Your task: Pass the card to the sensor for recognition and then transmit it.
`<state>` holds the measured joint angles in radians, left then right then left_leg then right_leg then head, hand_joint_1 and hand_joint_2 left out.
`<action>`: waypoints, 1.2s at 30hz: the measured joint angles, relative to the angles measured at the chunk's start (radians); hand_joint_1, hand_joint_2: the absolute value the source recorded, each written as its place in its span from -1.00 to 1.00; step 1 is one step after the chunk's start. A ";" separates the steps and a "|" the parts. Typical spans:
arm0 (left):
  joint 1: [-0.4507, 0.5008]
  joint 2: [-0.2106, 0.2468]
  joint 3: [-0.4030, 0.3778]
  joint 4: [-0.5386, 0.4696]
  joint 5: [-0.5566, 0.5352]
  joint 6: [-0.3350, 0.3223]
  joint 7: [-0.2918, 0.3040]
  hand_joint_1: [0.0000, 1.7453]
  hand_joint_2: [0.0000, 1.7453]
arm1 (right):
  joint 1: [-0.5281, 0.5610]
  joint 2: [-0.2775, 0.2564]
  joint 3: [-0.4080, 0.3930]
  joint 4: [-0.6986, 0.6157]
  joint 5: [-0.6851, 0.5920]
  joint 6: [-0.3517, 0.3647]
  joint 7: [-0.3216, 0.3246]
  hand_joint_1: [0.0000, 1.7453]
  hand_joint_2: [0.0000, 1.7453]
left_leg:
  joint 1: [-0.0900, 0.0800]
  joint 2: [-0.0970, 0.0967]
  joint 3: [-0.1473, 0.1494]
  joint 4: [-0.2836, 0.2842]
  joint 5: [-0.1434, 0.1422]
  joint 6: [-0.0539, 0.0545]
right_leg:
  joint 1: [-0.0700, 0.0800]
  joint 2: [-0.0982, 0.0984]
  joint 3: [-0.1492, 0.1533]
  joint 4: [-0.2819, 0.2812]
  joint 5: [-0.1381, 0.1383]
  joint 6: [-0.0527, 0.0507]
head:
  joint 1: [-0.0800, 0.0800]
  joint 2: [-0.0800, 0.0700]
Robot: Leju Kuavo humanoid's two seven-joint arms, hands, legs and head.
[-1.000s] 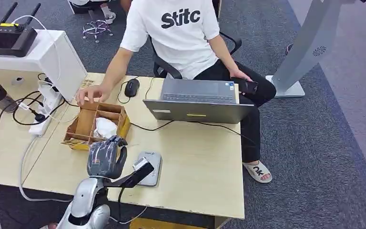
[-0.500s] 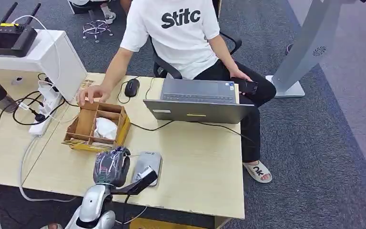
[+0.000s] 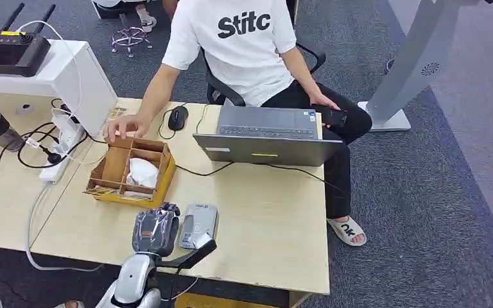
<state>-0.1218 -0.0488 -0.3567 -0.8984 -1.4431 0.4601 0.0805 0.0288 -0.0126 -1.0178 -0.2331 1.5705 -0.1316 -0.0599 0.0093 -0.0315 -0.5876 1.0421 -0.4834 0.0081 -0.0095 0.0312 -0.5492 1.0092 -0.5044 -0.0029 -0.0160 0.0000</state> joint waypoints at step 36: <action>0.026 0.351 0.000 -0.563 -0.094 -0.044 0.335 1.00 1.00 | 0.018 -0.001 -0.016 0.003 0.000 0.003 -0.006 -1.00 1.00 | 0.002 0.001 0.000 -0.002 0.000 -0.001 | 0.002 0.001 -0.001 0.001 -0.001 -0.002 | 0.000 0.000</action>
<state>-0.0956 0.3018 -0.3567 -1.4616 -1.5373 0.4163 0.4152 0.0468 -0.0137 -1.0342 -0.2297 1.5705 -0.1286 -0.0660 0.0113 -0.0307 -0.5877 1.0405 -0.4833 0.0074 -0.0070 0.0324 -0.5500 1.0105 -0.5055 -0.0047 -0.0160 0.0000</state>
